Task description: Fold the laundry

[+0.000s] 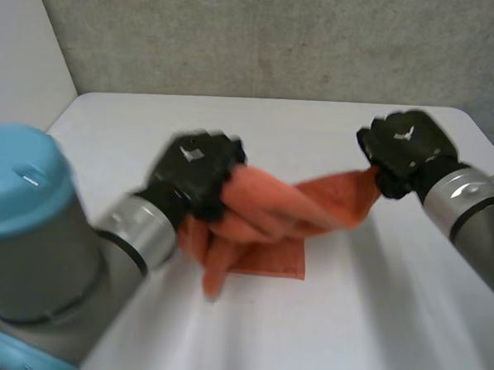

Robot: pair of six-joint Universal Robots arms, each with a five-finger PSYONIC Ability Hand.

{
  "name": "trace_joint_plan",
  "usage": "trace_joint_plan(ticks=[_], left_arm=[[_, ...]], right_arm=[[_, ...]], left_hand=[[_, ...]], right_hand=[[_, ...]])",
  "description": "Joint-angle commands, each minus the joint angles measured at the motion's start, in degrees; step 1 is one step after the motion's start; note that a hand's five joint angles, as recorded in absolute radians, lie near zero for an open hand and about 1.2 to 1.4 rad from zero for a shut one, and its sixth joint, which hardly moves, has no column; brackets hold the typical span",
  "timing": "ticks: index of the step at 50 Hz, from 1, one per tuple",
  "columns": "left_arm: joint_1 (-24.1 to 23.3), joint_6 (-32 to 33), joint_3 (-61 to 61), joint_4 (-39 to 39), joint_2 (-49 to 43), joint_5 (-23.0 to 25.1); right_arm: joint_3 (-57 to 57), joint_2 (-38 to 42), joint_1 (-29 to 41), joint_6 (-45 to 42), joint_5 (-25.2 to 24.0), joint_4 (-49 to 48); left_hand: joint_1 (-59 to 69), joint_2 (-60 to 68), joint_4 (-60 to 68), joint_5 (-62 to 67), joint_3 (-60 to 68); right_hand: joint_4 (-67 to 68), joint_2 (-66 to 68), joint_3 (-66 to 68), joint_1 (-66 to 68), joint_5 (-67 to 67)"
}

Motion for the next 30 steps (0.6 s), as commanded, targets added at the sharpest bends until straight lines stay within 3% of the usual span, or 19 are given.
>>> trace_joint_plan(ticks=[1,3,4,6,8,20,22,30], left_arm=[[-4.8,0.3,4.8,-1.4,-12.2,-2.1],[-4.1,1.2,5.8,-4.4,-13.1,-2.2],[-4.1,1.2,5.8,-4.4,-13.1,-2.2],[0.5,2.4,5.7,-6.6,-11.3,-2.3],[2.8,2.7,5.2,-7.2,-9.6,-2.0],[14.7,2.6,-7.0,-7.7,2.9,0.5],[17.2,2.5,-10.7,-7.6,4.0,3.7],[19.1,0.7,-13.8,-7.8,2.6,11.0]], right_arm=[[0.4,6.8,0.1,0.2,3.3,-5.4],[0.9,7.0,0.1,0.2,4.2,-7.0],[1.7,7.2,0.0,0.2,4.9,-8.4],[2.9,7.3,0.0,0.2,5.3,-9.4],[4.1,7.3,-0.3,0.2,5.5,-10.2],[8.5,8.6,-1.5,-0.5,5.6,-15.3],[8.5,8.8,-2.2,-0.7,5.6,-15.3],[8.5,9.0,-3.5,-0.8,5.6,-15.3]], left_hand=[[-5.2,-6.7,-7.1,-6.8,-7.1],[-32.3,-33.8,-34.2,-33.9,-34.2],[-32.5,-33.9,-34.3,-34.1,-34.3],[-47.2,-48.7,-49.1,-48.8,-49.1],[-54.3,-55.7,-56.1,-55.9,-56.1],[-50.3,-51.8,-52.2,-51.9,-52.2],[-43.3,-44.7,-45.1,-44.9,-45.1],[-42.2,-43.7,-44.1,-43.8,-44.1]], right_hand=[[11.9,12.6,12.3,24.9,13.5],[11.9,12.6,12.3,24.9,13.5],[11.9,12.6,12.3,24.9,13.5],[11.9,12.6,12.3,24.9,13.5],[11.9,12.6,12.3,24.9,13.5],[11.9,12.6,12.3,24.9,13.5],[11.9,12.6,12.3,24.9,13.5],[11.9,12.6,12.3,24.9,13.5]])
